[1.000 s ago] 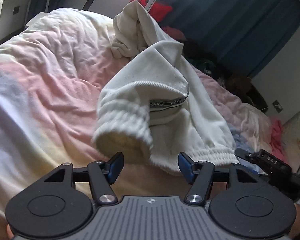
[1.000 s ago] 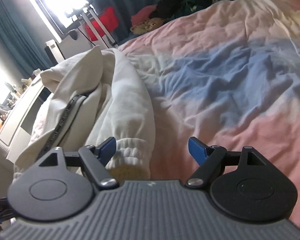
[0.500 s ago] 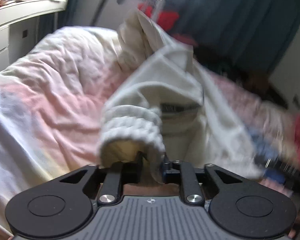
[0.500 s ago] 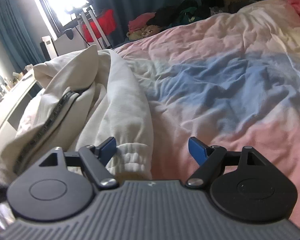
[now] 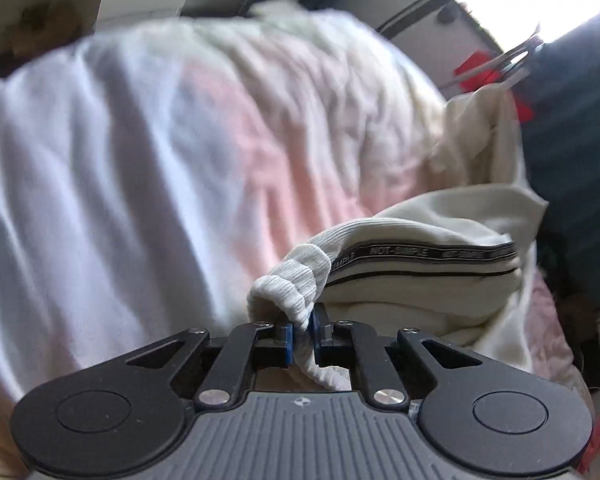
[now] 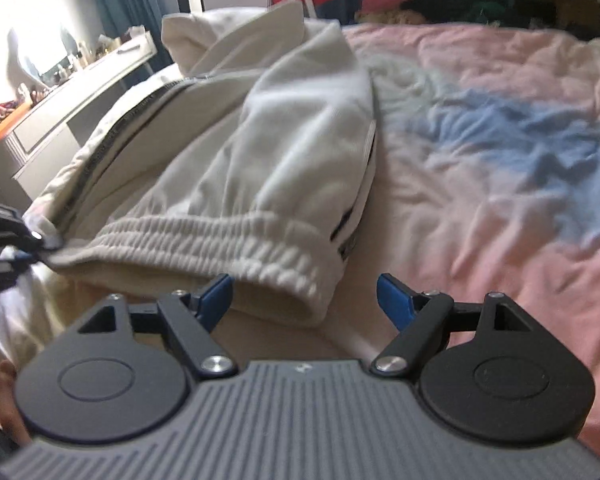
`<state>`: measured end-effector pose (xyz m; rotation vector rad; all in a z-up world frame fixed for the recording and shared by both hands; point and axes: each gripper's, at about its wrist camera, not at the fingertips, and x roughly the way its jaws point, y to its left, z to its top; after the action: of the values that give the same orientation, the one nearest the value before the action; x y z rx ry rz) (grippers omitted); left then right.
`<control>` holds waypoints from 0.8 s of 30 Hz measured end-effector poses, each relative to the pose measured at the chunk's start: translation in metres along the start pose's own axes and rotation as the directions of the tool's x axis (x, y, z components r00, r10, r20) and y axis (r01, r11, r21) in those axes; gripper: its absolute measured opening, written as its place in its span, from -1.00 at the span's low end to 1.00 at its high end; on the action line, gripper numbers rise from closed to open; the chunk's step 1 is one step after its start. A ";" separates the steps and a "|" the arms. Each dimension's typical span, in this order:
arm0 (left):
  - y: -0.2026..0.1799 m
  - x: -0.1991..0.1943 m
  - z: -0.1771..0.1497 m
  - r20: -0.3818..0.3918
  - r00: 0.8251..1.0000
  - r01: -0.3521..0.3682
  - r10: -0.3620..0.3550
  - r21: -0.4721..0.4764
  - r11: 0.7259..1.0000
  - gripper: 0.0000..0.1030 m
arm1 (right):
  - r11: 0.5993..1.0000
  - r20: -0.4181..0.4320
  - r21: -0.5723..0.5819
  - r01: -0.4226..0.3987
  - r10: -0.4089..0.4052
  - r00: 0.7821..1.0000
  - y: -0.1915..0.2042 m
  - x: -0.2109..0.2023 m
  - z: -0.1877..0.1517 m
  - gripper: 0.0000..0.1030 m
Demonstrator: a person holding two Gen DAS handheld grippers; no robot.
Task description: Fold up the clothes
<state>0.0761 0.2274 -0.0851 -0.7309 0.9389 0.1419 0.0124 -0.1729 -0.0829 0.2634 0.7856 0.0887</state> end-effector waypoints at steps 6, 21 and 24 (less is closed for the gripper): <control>-0.004 -0.019 0.004 -0.086 0.996 0.037 -0.028 0.106 0.994 -0.11 | 0.961 0.060 0.235 -0.145 0.135 0.989 -0.034 -0.012 0.004 0.57; -0.067 -0.042 -0.003 0.241 0.970 -0.104 -0.041 0.557 0.824 0.53 | 0.863 0.114 0.472 -0.182 0.146 0.983 -0.065 -0.002 0.005 0.48; -0.100 -0.026 -0.026 0.290 0.954 -0.162 -0.068 0.697 0.699 0.61 | 0.899 0.126 0.411 -0.152 0.109 0.986 -0.058 0.001 0.010 0.48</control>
<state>0.0841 0.1401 -0.0237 0.0574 0.6387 -0.0773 0.0194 -0.2308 -0.0921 0.7264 0.6804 0.0316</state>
